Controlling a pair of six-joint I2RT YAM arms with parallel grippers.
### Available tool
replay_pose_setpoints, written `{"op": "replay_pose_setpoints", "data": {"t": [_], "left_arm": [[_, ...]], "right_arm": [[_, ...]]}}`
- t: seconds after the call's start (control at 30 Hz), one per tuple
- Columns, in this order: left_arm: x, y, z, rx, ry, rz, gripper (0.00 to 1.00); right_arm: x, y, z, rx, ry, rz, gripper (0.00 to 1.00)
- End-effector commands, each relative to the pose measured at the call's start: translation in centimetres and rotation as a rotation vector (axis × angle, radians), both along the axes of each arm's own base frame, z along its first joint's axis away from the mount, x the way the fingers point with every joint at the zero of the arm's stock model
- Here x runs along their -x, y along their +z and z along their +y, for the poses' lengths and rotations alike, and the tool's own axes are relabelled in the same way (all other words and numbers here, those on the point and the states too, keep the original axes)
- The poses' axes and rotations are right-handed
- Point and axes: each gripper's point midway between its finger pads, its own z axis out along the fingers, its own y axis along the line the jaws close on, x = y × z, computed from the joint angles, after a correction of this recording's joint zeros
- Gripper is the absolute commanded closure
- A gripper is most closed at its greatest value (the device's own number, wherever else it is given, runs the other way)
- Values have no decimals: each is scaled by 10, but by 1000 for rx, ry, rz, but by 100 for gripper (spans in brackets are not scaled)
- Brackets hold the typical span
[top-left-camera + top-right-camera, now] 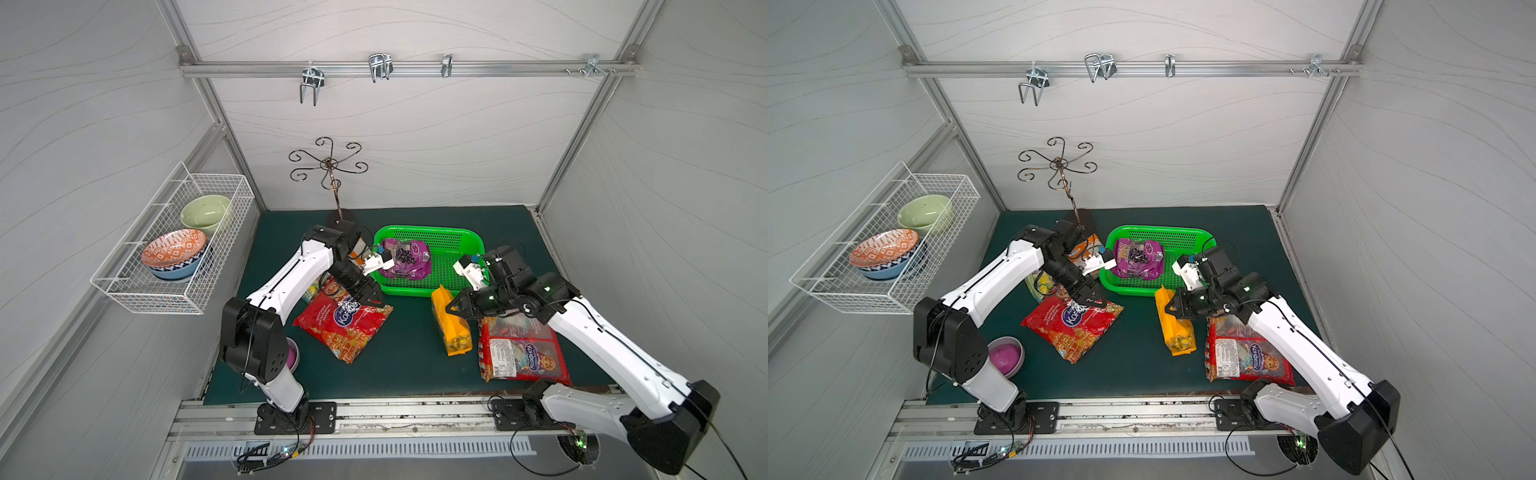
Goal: Put the candies in the basket
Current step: Pick up the candy at the center of the board, then place the candy in the basket.
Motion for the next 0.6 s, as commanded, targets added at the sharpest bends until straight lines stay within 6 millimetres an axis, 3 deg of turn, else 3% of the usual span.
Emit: {"op": "replay_pose_setpoints", "data": {"t": [0.0, 0.23, 0.43, 0.57], "left_arm": [[-9, 16, 0, 45, 29, 11, 44], [-20, 27, -1, 81, 73, 4, 43], [-43, 37, 9, 100, 170, -5, 42], [-58, 43, 15, 107, 224, -25, 40]], "right_arm": [[-4, 49, 23, -153, 36, -9, 100], [-24, 81, 34, -175, 13, -72, 100], [-64, 127, 56, -245, -29, -177, 100], [-92, 143, 66, -253, -80, -229, 100]]}}
